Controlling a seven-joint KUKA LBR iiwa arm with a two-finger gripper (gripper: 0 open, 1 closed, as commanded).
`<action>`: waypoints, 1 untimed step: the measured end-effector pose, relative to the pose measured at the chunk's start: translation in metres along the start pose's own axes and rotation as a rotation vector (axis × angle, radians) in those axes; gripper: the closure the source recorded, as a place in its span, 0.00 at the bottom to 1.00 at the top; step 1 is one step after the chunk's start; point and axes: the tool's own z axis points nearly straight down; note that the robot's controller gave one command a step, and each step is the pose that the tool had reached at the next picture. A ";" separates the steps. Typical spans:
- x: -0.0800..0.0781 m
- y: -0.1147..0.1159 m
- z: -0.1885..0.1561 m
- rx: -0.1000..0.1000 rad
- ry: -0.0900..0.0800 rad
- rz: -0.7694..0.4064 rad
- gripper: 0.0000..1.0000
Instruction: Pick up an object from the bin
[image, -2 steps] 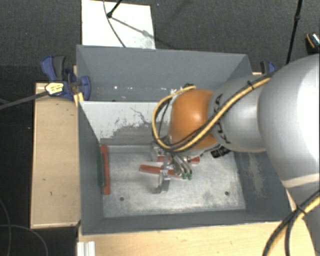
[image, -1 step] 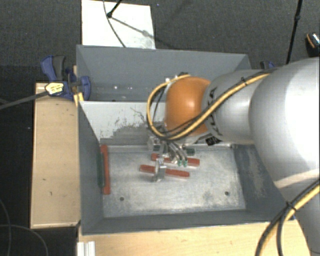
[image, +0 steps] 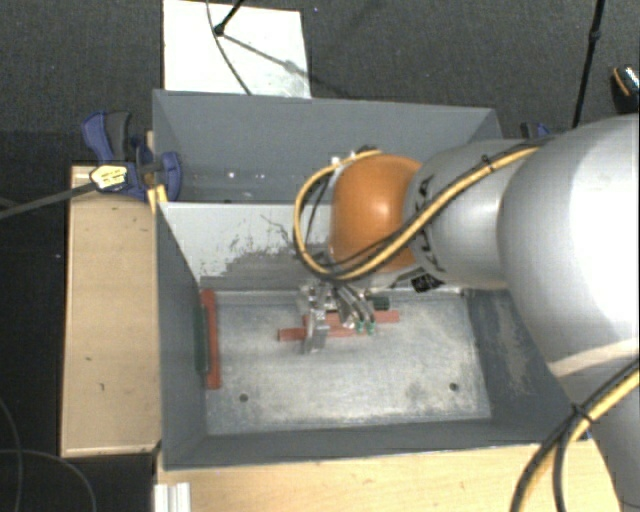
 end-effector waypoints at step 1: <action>0.019 -0.001 -0.146 0.000 -0.007 -0.017 1.00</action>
Offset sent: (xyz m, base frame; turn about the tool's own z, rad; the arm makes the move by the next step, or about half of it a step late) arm -0.0216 -0.0019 0.1406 -0.0275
